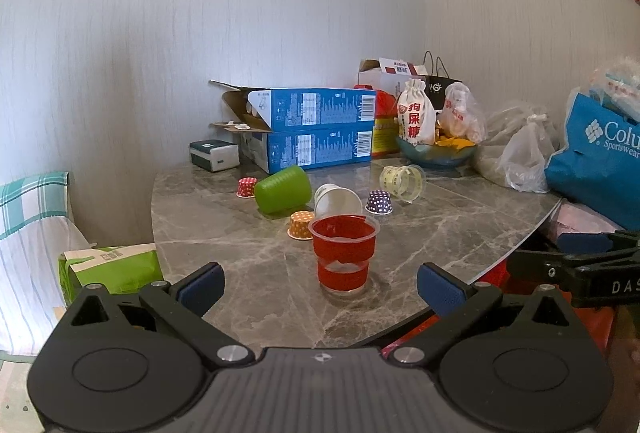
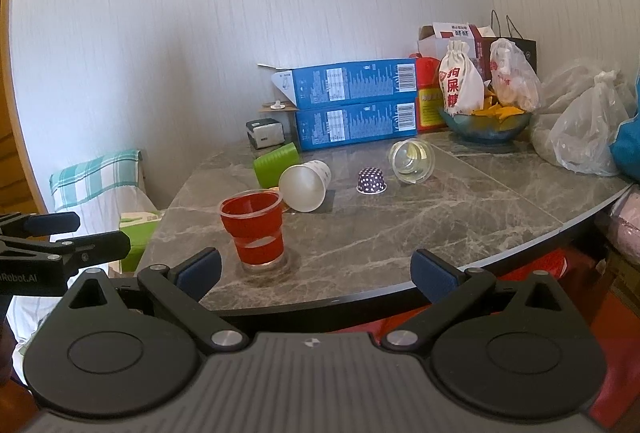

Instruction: Flip cup upright

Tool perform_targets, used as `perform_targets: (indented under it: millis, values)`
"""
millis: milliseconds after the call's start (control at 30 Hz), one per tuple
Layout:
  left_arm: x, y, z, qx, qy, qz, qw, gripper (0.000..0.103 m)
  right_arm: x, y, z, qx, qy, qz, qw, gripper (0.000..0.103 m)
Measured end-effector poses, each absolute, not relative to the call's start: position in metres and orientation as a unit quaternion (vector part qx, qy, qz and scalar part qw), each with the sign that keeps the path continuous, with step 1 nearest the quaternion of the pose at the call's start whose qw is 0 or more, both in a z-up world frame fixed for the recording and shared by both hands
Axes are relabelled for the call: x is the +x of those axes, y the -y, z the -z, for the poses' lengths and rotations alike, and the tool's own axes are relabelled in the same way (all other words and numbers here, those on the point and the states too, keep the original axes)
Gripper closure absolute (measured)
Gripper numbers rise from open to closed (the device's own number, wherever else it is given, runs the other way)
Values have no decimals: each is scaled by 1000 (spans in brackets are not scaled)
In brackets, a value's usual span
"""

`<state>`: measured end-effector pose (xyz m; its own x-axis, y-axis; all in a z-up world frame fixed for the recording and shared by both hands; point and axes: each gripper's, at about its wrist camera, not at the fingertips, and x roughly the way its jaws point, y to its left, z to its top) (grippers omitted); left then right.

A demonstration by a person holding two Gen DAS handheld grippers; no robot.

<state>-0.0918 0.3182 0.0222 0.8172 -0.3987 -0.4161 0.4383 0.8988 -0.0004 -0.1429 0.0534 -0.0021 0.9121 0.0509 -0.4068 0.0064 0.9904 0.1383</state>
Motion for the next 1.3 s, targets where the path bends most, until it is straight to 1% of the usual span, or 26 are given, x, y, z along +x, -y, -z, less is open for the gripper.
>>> perform_targets:
  millis: [1300]
  values:
    - [-92,-313,-23,41,-210,220,952,0,-144,-49,6,79,-209,-16,974,1]
